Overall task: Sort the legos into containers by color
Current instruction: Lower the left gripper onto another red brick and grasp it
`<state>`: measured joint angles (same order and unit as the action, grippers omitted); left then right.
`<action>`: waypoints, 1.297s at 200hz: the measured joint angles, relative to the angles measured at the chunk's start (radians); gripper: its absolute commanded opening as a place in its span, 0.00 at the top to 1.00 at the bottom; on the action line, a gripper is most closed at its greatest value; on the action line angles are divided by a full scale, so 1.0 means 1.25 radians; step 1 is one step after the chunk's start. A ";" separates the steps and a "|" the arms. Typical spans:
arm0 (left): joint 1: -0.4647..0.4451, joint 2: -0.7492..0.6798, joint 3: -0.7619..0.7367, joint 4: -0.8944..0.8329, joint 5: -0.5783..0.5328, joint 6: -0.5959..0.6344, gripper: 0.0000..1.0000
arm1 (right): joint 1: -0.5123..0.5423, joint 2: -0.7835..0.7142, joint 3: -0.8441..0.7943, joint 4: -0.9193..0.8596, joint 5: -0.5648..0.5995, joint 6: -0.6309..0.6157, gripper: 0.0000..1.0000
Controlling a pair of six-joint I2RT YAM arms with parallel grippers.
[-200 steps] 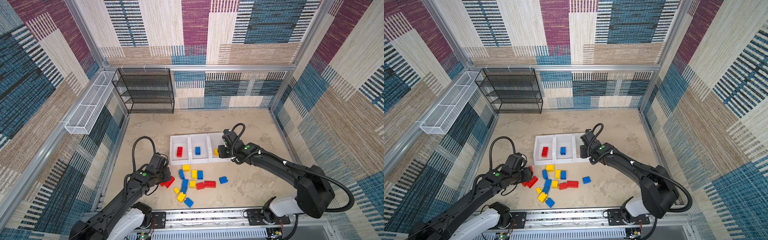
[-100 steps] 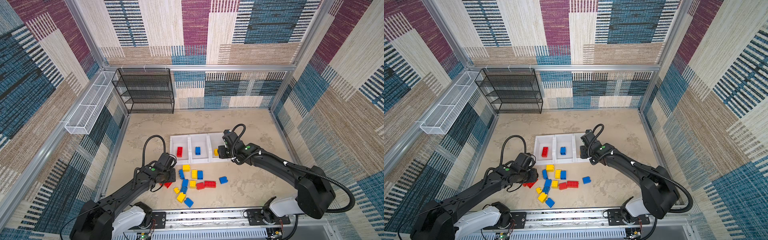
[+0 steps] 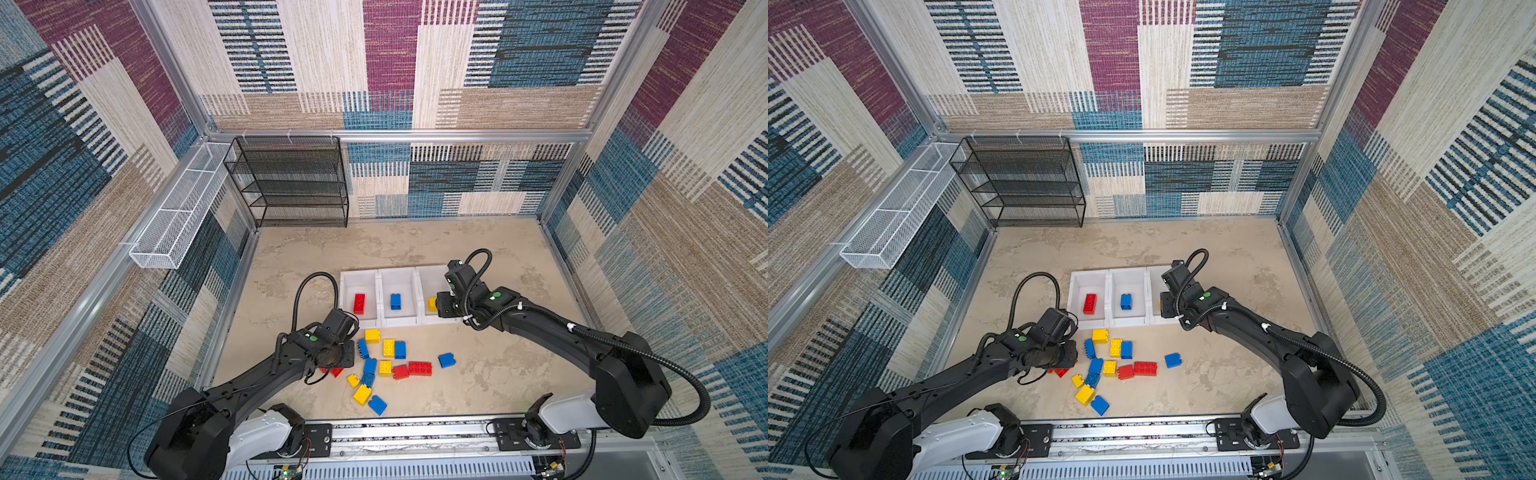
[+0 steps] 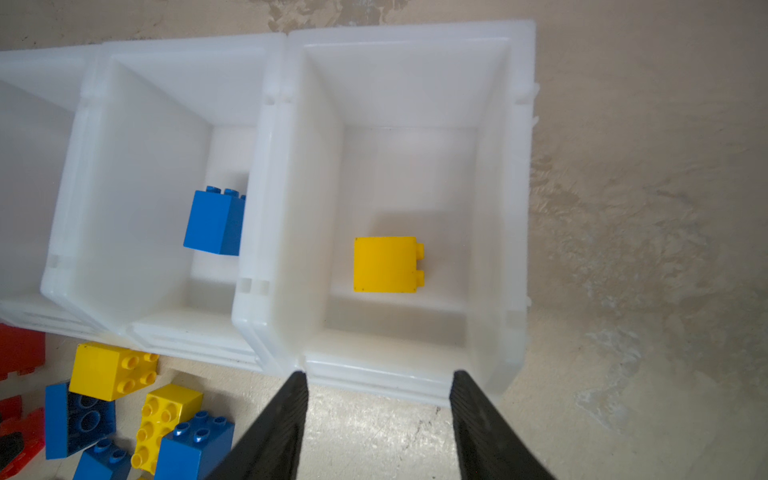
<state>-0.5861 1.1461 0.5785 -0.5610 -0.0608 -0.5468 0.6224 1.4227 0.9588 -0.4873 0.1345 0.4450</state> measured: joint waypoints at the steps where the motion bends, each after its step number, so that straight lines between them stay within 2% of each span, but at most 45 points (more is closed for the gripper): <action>1: 0.000 0.000 0.000 0.000 0.000 0.000 0.54 | 0.000 0.000 0.000 0.000 -0.001 0.000 0.42; 23: -0.005 0.000 0.001 -0.002 -0.009 0.000 0.50 | 0.000 -0.003 -0.007 0.000 -0.003 0.002 0.42; 56: -0.014 -0.001 0.010 -0.020 -0.015 0.000 0.49 | 0.000 -0.013 -0.016 0.000 -0.003 0.003 0.41; 87: -0.021 -0.002 0.007 -0.033 -0.015 -0.001 0.55 | 0.000 -0.016 -0.020 -0.001 -0.002 0.006 0.41; 143: -0.032 0.023 0.005 -0.034 -0.015 -0.003 0.72 | 0.000 -0.016 -0.025 -0.001 -0.003 0.009 0.41; 192: -0.039 0.044 0.023 -0.027 -0.015 -0.002 0.82 | 0.000 -0.020 -0.029 0.000 -0.003 0.010 0.41; 225: -0.041 0.041 0.052 -0.037 -0.013 0.001 0.84 | 0.000 -0.028 -0.029 -0.001 -0.002 0.013 0.41; 259: -0.041 0.016 0.167 -0.051 -0.016 0.027 0.84 | 0.000 -0.036 -0.029 -0.004 0.000 0.015 0.41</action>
<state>-0.6369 1.1656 0.7868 -0.6250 -0.0814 -0.5129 0.6224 1.3773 0.9230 -0.4919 0.1345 0.4633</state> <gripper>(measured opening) 0.253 0.588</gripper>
